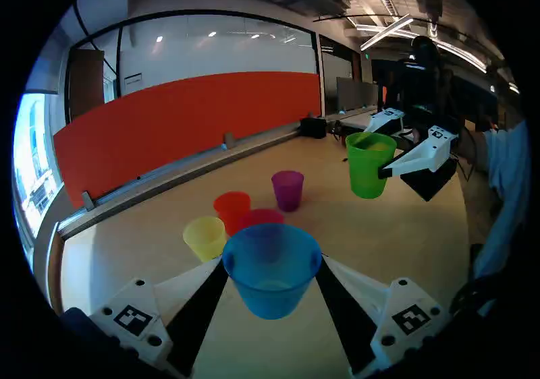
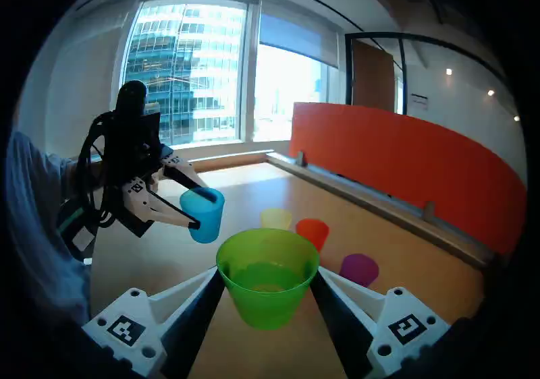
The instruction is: Pour water
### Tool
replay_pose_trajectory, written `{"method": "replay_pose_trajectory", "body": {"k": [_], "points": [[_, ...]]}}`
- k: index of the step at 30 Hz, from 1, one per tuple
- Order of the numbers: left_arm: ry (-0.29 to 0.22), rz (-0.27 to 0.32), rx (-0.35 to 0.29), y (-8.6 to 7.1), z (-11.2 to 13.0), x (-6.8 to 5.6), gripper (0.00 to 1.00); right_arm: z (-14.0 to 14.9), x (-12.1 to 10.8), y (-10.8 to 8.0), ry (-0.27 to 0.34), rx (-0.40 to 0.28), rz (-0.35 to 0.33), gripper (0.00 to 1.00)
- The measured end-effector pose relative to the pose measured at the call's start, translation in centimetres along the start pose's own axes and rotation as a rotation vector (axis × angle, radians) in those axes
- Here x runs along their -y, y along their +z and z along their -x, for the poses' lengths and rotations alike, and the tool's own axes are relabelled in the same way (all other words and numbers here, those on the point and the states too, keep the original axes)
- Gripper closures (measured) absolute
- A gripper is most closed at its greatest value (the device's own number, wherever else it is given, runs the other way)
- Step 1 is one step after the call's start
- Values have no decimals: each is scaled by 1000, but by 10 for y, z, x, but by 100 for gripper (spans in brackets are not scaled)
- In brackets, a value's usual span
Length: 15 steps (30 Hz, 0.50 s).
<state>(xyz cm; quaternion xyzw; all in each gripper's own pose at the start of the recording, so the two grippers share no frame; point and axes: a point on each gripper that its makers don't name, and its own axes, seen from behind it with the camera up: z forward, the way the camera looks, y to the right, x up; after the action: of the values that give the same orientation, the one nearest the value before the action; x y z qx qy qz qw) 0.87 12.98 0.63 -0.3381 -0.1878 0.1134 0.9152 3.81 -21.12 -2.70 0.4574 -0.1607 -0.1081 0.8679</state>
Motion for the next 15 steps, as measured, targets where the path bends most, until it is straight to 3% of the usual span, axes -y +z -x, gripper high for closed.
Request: {"method": "replay_pose_trajectory", "body": {"k": [15], "points": [[13, 37, 135, 15, 45, 0, 12, 37, 5, 16, 1, 96, -36, 11]]}}
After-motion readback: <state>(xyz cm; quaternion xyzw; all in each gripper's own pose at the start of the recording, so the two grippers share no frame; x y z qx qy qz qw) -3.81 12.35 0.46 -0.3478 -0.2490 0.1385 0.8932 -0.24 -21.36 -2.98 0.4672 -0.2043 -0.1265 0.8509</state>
